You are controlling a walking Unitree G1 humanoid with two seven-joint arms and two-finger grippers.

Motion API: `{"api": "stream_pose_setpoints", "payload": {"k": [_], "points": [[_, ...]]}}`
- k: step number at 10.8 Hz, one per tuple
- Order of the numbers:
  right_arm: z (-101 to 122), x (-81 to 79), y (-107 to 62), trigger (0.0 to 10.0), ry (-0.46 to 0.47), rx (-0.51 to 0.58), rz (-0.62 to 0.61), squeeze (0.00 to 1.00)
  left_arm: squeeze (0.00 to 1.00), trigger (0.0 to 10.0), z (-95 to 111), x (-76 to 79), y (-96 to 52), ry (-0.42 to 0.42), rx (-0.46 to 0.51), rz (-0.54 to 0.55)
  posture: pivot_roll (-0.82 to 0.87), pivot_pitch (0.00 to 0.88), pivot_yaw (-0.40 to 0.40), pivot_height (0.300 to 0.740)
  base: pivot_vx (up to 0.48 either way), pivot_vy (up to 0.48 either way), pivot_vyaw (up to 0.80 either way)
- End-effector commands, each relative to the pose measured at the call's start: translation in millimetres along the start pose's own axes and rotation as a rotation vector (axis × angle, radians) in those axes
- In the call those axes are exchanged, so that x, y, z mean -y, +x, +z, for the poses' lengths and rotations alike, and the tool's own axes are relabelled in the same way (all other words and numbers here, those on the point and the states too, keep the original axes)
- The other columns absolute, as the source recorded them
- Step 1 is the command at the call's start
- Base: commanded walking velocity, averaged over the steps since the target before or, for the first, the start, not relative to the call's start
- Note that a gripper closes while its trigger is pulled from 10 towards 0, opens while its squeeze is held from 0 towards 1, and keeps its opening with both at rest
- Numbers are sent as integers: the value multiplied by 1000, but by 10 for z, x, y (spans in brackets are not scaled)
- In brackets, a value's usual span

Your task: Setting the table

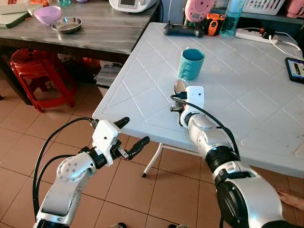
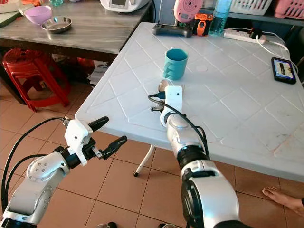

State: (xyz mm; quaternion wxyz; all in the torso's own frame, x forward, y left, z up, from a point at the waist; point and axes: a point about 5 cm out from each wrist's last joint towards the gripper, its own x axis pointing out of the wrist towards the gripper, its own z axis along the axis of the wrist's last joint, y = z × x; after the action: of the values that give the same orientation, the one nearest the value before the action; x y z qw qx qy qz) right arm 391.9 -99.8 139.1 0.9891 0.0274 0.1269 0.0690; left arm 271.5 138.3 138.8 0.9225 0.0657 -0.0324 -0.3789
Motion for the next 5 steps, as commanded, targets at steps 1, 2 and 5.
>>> {"api": "stream_pose_setpoints", "payload": {"k": [1, 2, 5], "points": [[-18, 25, -6, 10000, -14, -10, -12, 1000, 0, 10000, 2, 9, -3, 11, -9, -5, 24, 163, 13, 740, 0, 0, 0], [22, 56, -2, 10000, 2, -5, -12, 1000, 0, 10000, 0, 11, -1, 10, -9, -6, 23, 164, 10, 740, 0, 0, 0], [119, 150, 7, 10000, -14, 4, -15, 1000, 0, 10000, -5, 20, 1, 7, -9, -4, 21, 166, 9, 740, 0, 0, 0]]}}
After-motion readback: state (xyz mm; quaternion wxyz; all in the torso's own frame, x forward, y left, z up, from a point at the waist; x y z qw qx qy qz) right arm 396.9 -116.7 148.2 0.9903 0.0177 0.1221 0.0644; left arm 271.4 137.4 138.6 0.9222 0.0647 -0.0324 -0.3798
